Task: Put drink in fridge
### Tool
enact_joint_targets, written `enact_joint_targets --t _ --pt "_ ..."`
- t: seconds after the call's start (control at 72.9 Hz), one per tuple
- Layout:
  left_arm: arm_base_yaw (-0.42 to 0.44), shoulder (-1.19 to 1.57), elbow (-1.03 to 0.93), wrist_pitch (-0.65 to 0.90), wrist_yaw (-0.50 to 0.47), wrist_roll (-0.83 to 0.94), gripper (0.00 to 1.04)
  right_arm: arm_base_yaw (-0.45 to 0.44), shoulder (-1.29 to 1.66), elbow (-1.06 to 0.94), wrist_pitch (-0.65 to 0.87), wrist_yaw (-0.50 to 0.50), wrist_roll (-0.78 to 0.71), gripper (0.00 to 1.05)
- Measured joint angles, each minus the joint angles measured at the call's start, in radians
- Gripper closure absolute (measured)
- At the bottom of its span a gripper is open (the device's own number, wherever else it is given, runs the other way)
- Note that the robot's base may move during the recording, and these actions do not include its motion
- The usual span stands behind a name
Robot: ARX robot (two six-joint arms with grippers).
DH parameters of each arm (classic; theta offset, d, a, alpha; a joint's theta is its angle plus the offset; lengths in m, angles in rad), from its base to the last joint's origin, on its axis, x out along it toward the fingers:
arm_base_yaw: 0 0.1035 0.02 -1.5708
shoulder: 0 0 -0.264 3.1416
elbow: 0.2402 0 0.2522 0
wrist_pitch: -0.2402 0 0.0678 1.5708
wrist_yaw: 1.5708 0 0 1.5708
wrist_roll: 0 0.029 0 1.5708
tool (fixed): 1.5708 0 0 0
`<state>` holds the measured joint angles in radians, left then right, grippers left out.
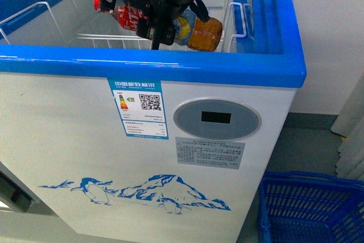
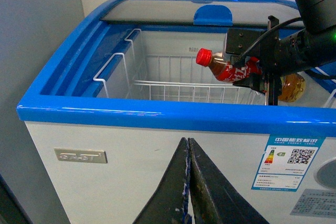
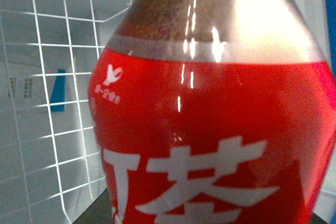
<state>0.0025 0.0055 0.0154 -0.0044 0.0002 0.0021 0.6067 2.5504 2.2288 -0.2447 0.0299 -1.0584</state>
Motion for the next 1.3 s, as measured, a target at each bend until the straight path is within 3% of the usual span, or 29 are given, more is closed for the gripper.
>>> enact_joint_targets --t 0.219,0.603,1.015,1.152,1.303 --pt "0.0 0.0 0.0 0.0 0.0 0.0 1.02 0.0 0.0 -0.069 0.052 0.0 0.016 0.68" --pt "0.0 0.0 0.0 0.0 0.0 0.0 1.02 0.001 -0.041 -0.132 0.074 -0.026 0.024 0.05" --pt "0.0 0.0 0.0 0.0 0.0 0.0 1.02 0.022 -0.268 -0.239 0.177 -0.056 0.172 0.07" --pt "0.0 0.0 0.0 0.0 0.0 0.0 1.02 0.003 -0.423 -0.327 0.25 -0.016 0.295 0.07" --pt "0.0 0.0 0.0 0.0 0.0 0.0 1.02 -0.076 -0.67 -0.524 0.336 0.085 0.481 0.07"
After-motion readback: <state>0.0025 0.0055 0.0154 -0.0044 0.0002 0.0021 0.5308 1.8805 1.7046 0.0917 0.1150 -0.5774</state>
